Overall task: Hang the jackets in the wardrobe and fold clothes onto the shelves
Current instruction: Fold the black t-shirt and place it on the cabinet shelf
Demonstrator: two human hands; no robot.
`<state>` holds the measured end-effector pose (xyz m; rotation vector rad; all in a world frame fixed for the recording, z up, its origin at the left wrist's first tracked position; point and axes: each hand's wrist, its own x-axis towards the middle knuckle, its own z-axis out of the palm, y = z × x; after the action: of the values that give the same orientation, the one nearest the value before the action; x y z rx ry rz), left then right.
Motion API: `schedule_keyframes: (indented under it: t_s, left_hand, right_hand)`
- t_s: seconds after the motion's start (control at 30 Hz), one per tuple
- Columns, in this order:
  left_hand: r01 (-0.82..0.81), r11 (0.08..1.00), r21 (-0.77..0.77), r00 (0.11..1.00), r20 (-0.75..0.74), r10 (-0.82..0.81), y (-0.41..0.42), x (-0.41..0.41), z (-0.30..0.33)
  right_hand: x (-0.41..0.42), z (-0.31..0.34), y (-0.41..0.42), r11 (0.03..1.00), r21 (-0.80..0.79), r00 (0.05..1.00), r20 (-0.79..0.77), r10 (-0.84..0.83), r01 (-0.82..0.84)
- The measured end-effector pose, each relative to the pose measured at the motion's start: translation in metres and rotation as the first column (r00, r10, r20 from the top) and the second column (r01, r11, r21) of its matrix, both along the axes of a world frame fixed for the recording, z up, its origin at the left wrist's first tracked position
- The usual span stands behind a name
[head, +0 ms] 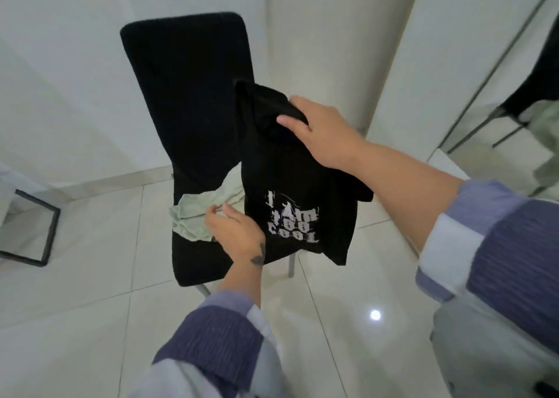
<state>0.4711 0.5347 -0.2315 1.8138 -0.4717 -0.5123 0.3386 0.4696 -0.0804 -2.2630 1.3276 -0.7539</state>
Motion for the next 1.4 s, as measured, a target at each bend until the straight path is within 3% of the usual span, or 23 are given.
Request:
schedule_keyframes:
  t_s: [0.17,0.27,0.4,0.6,0.73,0.87,1.03,1.2,1.4]
  left_hand:
    - [0.133,0.988,0.076,0.929,-0.357,-0.098,0.008,-0.074,0.052]
    - [0.229,0.972,-0.041,0.825,-0.523,-0.217,0.003,-0.129,0.102]
    - [0.221,0.952,-0.213,0.900,-0.331,-0.283,-0.016,-0.196,0.168]
    - [0.453,0.821,-0.348,0.848,-0.117,-0.517,-0.037,-0.282,0.206]
    - [0.661,0.668,-0.343,0.724,0.056,-0.688,-0.038,-0.345,0.204]
    - [0.810,0.496,-0.314,0.554,0.130,-0.822,-0.032,-0.408,0.186]
    - [0.900,0.304,-0.311,0.371,0.184,-0.910,0.000,-0.476,0.168]
    - [0.950,0.162,-0.268,0.230,0.244,-0.942,0.011,-0.553,0.139]
    - [0.984,0.097,-0.150,0.142,0.333,-0.932,0.001,-0.645,0.089]
  right_hand:
    - [-0.086,0.112,0.034,0.965,-0.147,0.975,0.087,-0.206,0.217]
    - [-0.135,0.156,0.054,0.914,-0.215,0.937,0.145,-0.319,0.345]
    - [-0.203,0.187,0.079,0.819,-0.238,0.848,0.250,-0.467,0.521]
    - [-0.308,0.184,0.127,0.544,-0.181,0.568,0.390,-0.725,0.819]
    - [-0.366,0.150,0.166,0.331,-0.056,0.321,0.446,-0.835,0.942]
    - [-0.408,0.114,0.209,0.106,0.062,0.066,0.456,-0.887,0.992]
    - [-0.455,0.073,0.259,-0.095,0.144,-0.149,0.438,-0.887,0.985]
    - [-0.515,0.026,0.288,-0.227,0.202,-0.294,0.417,-0.860,0.953]
    - [-0.600,-0.055,0.285,-0.255,0.299,-0.360,0.380,-0.852,0.920]
